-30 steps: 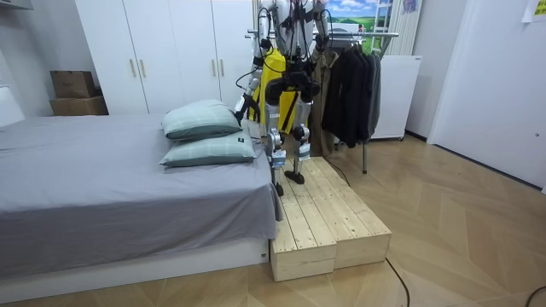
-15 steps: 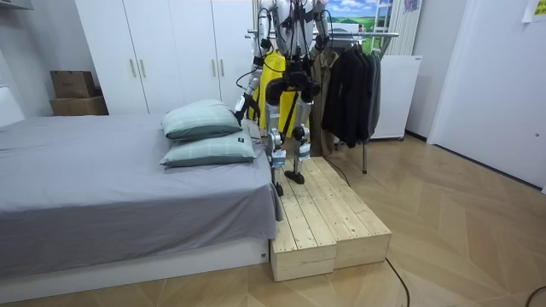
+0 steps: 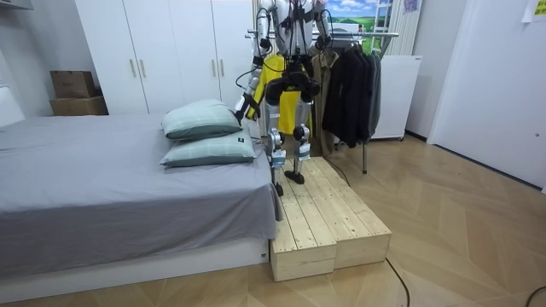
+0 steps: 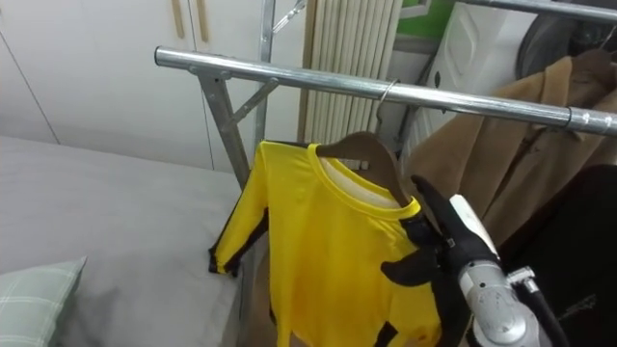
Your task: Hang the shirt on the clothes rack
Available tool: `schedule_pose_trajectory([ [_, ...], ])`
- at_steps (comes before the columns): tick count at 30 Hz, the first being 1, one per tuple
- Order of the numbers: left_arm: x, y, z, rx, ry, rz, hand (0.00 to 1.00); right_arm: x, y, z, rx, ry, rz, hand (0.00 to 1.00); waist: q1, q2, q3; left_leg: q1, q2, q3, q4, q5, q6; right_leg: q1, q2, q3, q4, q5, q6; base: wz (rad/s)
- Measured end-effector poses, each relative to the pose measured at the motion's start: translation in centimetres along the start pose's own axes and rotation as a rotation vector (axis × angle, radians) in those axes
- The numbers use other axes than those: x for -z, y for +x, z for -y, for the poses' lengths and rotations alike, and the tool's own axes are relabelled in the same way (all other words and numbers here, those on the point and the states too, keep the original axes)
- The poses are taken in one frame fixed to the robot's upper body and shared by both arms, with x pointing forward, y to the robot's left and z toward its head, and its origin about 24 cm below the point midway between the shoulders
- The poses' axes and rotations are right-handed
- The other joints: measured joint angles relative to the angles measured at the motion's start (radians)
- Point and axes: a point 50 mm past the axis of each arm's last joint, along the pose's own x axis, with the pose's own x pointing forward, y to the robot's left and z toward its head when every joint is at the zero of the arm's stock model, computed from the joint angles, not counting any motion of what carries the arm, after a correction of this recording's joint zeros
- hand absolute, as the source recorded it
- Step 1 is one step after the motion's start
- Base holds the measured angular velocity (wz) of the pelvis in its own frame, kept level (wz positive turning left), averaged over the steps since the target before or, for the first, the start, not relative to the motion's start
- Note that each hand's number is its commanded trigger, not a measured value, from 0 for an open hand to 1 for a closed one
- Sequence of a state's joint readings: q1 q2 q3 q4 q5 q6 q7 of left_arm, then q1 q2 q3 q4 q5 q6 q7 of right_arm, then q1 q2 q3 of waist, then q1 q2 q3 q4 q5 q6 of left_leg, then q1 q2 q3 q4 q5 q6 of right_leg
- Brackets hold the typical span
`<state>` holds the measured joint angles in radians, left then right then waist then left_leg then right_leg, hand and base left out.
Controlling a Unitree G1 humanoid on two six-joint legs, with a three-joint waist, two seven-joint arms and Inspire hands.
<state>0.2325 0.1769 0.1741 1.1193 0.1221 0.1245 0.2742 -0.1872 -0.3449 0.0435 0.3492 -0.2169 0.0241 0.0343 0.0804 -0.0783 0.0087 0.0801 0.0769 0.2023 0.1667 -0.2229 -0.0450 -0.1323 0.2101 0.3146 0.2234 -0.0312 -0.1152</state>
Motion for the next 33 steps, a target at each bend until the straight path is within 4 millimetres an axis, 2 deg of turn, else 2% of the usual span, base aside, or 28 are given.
schedule_pose_trajectory([
  [3, 0.1, 0.0, 0.0, 0.001, -0.001, -0.002, 0.0, 0.3, -0.3, 0.1, 0.012, -0.002, -0.006, 0.0, -0.008, 0.001, 0.0, -0.002, -0.001, 0.0, 0.0, 0.0, 0.0, 0.0, -0.001, 0.001, 0.0, -0.002, 0.003, 0.0],
  [6, 0.2, 0.0, -0.1, -0.002, -0.014, -0.009, 0.0, 0.1, -0.4, 1.2, 0.06, 0.011, 0.003, 0.0, -0.022, 0.001, -0.0002, -0.008, -0.002, 0.001, 0.002, 0.0, 0.0, 0.0, -0.002, 0.001, 0.001, -0.002, 0.004, 0.0],
  [9, 0.5, 0.0, -0.1, -0.002, -0.016, -0.015, 0.0, 0.9, -1.0, 2.4, 0.139, 0.053, -0.019, 0.0, -0.029, 0.004, -0.0002, 0.0, -0.001, -0.002, 0.001, 0.0, 0.0, 0.012, 0.002, 0.019, -0.004, -0.005, 0.008, 0.02],
  [14, 1.0, -0.1, -0.2, -0.003, -0.015, -0.029, 0.0, 2.6, -2.2, 2.4, 0.184, 0.099, -0.073, 0.0, -0.048, 0.006, -0.002, 0.002, -0.004, 0.004, 0.001, 0.0, 0.0, 0.012, 0.002, 0.027, -0.003, -0.006, 0.01, -0.03],
  [17, 1.1, -0.1, -0.1, -0.002, -0.015, -0.03, 0.0, 3.2, -2.6, 3.0, 0.237, 0.166, -0.089, 0.0, -0.054, 0.006, -0.0019, 0.0, -0.004, 0.01, 0.001, -0.001, 0.002, 0.007, 0.003, 0.028, -0.002, -0.011, 0.021, -0.06],
  [20, 1.1, -0.1, -0.1, -0.004, -0.015, -0.03, 0.0, 3.4, -2.8, 3.9, 0.307, 0.204, -0.096, 0.0, -0.057, 0.006, -0.0019, -0.002, -0.004, 0.011, 0.0, -0.002, 0.003, 0.003, 0.0, 0.017, 0.0, -0.009, 0.02, 0.0],
  [24, 1.7, -0.2, -0.2, -0.005, -0.01, -0.044, 0.0, 4.3, -3.6, 4.7, 0.403, 0.222, -0.118, 0.0, -0.079, 0.01, -0.0009, 0.005, -0.002, 0.002, 0.0, -0.002, 0.002, 0.016, 0.004, 0.027, -0.003, -0.009, 0.015, 0.06],
  [28, 2.3, -0.2, -0.2, -0.007, -0.03, -0.062, 0.0, 6.1, -5.3, 4.8, 0.462, 0.21, -0.186, 0.0, -0.087, 0.012, -0.0009, 0.012, -0.005, 0.011, 0.001, -0.002, 0.003, 0.019, 0.006, 0.044, -0.003, -0.015, 0.023, -0.11],
  [33, 2.8, -0.3, -0.1, -0.005, -0.034, -0.076, 0.0, 6.9, -6.0, 4.8, 0.489, 0.204, -0.217, 0.0, -0.103, 0.011, 0.0002, 0.012, -0.007, 0.032, -0.001, -0.005, 0.008, 0.012, 0.011, 0.066, -0.002, -0.01, 0.032, -0.13],
])
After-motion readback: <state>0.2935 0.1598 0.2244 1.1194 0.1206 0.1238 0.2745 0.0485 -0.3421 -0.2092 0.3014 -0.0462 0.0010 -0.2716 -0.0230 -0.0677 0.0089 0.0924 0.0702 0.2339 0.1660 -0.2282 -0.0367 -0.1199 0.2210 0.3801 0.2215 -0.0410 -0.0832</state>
